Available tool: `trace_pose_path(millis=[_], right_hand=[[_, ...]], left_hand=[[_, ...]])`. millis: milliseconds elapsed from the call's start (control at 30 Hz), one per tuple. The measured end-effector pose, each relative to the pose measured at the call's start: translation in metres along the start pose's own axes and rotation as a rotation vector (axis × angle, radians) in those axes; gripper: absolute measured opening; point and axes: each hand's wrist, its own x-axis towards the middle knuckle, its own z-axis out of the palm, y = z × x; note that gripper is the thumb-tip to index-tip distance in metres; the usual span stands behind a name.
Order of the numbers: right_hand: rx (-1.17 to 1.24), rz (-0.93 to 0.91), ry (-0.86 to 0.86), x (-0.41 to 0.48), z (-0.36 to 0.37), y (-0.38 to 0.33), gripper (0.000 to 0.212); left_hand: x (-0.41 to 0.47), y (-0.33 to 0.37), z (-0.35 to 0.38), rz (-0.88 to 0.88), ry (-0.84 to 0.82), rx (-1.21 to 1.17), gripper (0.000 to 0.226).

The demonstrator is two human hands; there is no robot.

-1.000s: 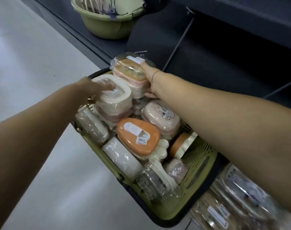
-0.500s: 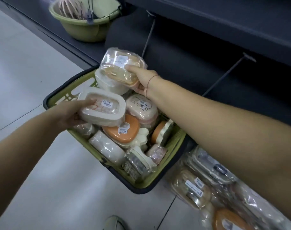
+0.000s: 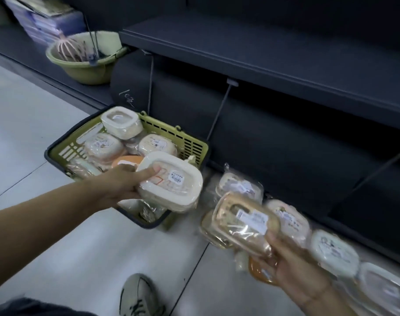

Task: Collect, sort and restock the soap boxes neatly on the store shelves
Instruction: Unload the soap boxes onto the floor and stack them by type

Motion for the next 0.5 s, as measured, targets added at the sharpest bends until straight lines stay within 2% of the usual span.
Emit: trace_pose_path(millis=[67,133,167,233,267,400,500], right_hand=[[0.028,0.069,0.125,0.012,-0.010,0.026,0.077],[0.037,0.126,0.177,0.031,-0.010,0.044,0.086],[0.028,0.138,0.180,0.041,-0.008,0.050,0.080],[-0.016,0.153,0.200,0.062,-0.002,0.057,0.044],[-0.040,0.143,0.206,0.074,0.000,0.059,0.035],[-0.067,0.084,0.288,0.105,0.005,0.063,0.028],[-0.103,0.088,0.329,0.111,0.009,0.063,0.024]], left_hand=[[-0.004,-0.008,0.002,-0.019,0.061,-0.001,0.069],[-0.006,-0.014,0.001,-0.036,0.122,-0.014,0.069],[-0.007,-0.016,0.000,-0.038,0.147,-0.019,0.068],[-0.006,-0.017,-0.001,-0.035,0.196,-0.017,0.060],[-0.006,-0.017,-0.003,-0.035,0.212,-0.018,0.057],[0.001,-0.018,-0.009,-0.027,0.196,-0.039,0.071],[0.003,-0.017,-0.004,-0.028,0.170,-0.046,0.070]])
